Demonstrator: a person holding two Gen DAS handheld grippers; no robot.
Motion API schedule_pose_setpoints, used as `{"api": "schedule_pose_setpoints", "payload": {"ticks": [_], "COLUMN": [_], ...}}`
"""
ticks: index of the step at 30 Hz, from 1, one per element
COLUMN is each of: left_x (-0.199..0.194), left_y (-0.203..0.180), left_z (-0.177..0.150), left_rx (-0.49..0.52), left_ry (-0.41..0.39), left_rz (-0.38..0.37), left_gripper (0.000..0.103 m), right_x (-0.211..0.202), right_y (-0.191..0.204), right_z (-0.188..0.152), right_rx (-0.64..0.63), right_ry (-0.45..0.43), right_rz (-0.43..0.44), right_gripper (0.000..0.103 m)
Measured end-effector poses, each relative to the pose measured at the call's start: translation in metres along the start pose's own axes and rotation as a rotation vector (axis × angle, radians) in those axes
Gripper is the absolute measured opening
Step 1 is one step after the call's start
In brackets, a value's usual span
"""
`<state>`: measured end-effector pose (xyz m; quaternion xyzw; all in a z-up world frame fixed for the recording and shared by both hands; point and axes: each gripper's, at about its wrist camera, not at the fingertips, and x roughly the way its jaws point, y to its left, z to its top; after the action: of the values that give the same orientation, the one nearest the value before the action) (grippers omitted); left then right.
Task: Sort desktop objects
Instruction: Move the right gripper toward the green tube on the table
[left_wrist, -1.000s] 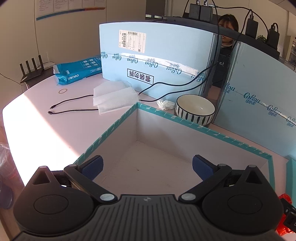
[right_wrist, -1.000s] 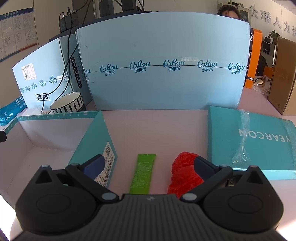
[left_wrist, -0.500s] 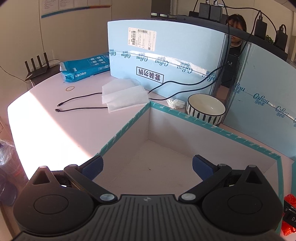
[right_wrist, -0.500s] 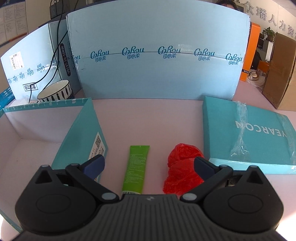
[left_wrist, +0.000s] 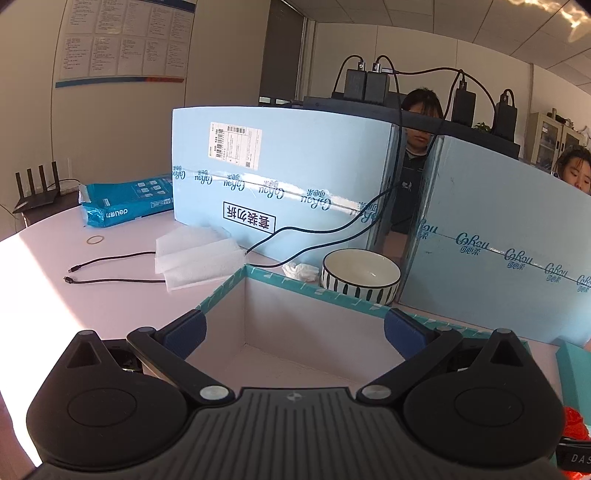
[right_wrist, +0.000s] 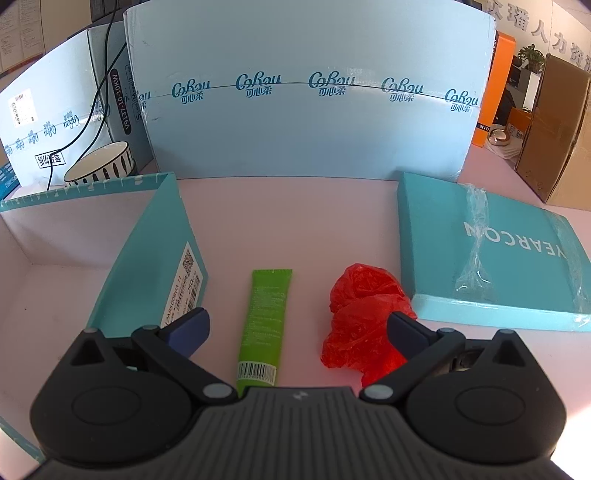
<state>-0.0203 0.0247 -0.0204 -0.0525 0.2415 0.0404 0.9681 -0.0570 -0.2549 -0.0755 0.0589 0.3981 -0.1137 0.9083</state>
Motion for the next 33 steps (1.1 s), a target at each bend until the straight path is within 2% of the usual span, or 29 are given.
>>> {"api": "schedule_pose_setpoints", "payload": {"ticks": [5,8,16,20,25,27,30,33], "left_x": [0.001,0.005,0.008,0.001,-0.013,-0.017,-0.022,-0.025], "left_y": [0.0,0.005,0.028,0.034,0.038,0.035,0.031,0.031], "left_z": [0.003,0.004,0.009,0.011,0.012,0.012,0.014,0.014], "left_rx": [0.044,0.046,0.012,-0.023,-0.121,-0.117,-0.073,-0.081], "left_ry": [-0.017,0.005,-0.009,-0.019,-0.031,-0.038,-0.044,-0.058], "left_rz": [-0.004,0.002,0.065,0.028,-0.065,-0.081,-0.069,-0.044], "left_gripper": [0.103,0.103,0.103,0.103,0.103,0.103,0.103,0.103], "right_x": [-0.003,-0.003,-0.001,0.0,0.003,0.004,0.006,0.006], "right_y": [0.002,0.006,0.032,0.035,0.031,0.029,0.025,0.022], "right_z": [-0.001,-0.001,-0.001,-0.001,-0.002,-0.003,-0.004,-0.004], "right_rx": [0.013,0.011,-0.038,-0.038,-0.002,0.011,0.034,0.045], "right_ry": [-0.01,-0.016,-0.031,-0.03,-0.03,-0.03,-0.024,-0.026], "right_rz": [-0.019,-0.024,0.011,0.033,0.07,0.088,0.11,0.123], "right_gripper": [0.103,0.103,0.103,0.103,0.103,0.103,0.103,0.103]}}
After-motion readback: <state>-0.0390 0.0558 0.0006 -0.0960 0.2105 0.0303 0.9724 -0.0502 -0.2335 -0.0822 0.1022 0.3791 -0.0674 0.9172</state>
